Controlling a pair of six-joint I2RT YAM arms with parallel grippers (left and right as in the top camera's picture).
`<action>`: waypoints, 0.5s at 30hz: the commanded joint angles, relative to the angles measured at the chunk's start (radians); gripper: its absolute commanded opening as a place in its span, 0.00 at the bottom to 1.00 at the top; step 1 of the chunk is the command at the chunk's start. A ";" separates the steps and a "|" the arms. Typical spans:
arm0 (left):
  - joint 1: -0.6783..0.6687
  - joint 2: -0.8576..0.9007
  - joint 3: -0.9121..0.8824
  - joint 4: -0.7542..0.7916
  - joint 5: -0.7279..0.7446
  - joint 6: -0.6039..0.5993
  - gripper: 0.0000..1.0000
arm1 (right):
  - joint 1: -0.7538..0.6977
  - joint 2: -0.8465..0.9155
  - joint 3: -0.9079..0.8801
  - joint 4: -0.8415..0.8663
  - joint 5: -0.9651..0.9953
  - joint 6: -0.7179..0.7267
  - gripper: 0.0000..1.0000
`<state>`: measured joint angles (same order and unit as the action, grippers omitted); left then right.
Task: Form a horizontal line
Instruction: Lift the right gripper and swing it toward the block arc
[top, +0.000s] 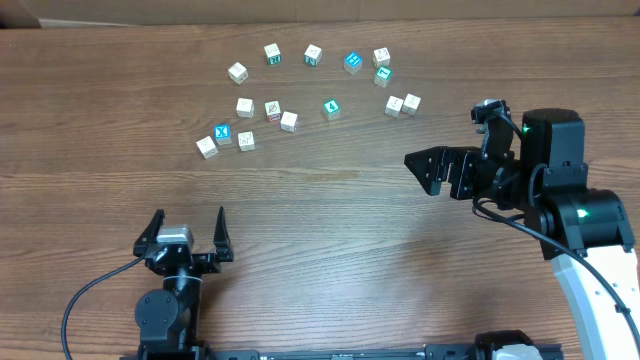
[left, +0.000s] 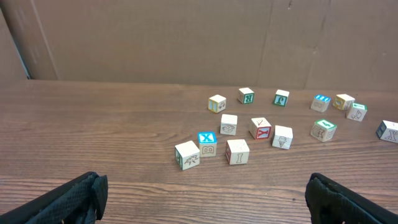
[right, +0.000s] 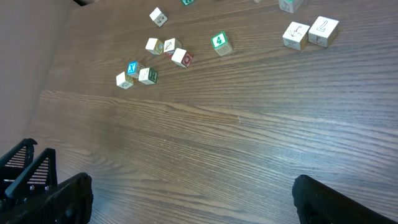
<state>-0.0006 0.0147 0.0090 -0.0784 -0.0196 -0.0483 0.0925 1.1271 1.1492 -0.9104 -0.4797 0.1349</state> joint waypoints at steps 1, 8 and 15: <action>-0.006 -0.010 -0.004 0.003 -0.006 0.019 1.00 | 0.004 0.002 0.040 -0.011 -0.008 -0.005 1.00; -0.006 -0.010 -0.004 0.003 -0.006 0.019 0.99 | 0.004 0.002 0.040 -0.023 -0.008 -0.005 1.00; -0.006 -0.010 -0.004 0.003 -0.006 0.019 1.00 | 0.004 0.002 0.040 -0.052 0.111 -0.009 0.78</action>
<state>-0.0006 0.0147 0.0086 -0.0784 -0.0196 -0.0483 0.0925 1.1271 1.1503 -0.9501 -0.4465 0.1307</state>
